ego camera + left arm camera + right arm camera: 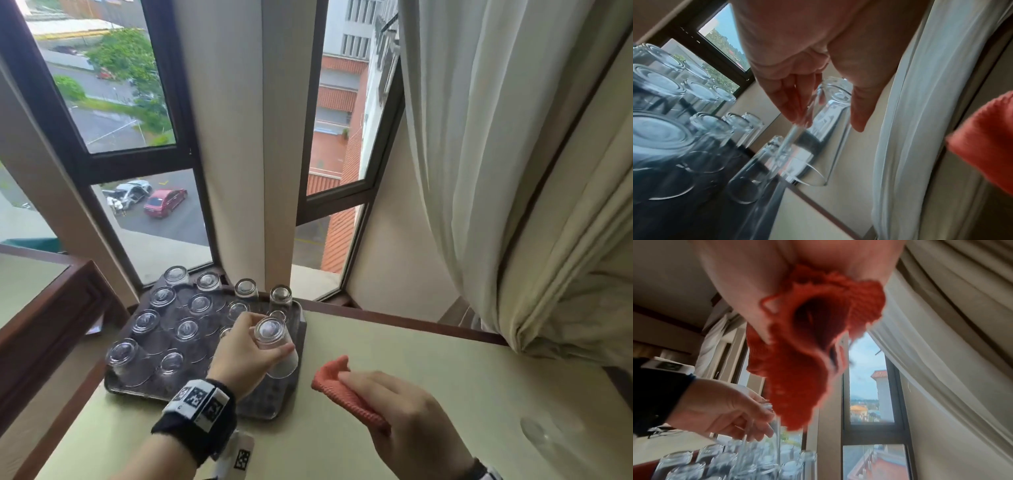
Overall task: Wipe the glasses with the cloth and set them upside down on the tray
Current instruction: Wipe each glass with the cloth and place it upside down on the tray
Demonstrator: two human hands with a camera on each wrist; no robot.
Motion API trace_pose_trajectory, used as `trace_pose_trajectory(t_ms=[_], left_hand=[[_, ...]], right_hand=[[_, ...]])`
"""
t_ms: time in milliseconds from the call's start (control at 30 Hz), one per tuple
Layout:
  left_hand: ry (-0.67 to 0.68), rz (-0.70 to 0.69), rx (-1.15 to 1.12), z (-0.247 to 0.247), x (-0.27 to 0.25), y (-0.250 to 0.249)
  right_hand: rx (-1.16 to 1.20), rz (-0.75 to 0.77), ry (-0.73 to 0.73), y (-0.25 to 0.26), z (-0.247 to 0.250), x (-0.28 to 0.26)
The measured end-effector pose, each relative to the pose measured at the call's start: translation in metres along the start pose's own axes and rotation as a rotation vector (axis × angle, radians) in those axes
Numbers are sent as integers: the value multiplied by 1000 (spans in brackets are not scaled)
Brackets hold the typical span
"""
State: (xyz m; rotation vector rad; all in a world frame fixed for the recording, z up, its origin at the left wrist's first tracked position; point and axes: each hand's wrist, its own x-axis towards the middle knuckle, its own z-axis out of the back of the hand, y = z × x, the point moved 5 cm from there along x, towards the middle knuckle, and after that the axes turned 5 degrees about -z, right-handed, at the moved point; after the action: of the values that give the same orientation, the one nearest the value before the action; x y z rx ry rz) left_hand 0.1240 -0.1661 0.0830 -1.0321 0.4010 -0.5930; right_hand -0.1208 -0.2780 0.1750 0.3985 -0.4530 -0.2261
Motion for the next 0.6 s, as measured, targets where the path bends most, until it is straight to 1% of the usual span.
trace_pose_trajectory(t_ms=[67, 133, 233, 333, 433, 600], left_hand=[[13, 57, 93, -8, 4, 17], [40, 116, 150, -16, 9, 32], [64, 165, 233, -28, 16, 53], [67, 179, 278, -37, 23, 70], [86, 186, 299, -45, 27, 80], [107, 194, 324, -56, 28, 86]], right_hand=[[39, -78, 92, -6, -13, -6], [61, -145, 122, -9, -18, -12], [81, -239, 113, -13, -14, -21], [97, -341, 124, -15, -15, -31], [114, -411, 127, -17, -13, -43], [114, -563, 56, -34, -1, -66]])
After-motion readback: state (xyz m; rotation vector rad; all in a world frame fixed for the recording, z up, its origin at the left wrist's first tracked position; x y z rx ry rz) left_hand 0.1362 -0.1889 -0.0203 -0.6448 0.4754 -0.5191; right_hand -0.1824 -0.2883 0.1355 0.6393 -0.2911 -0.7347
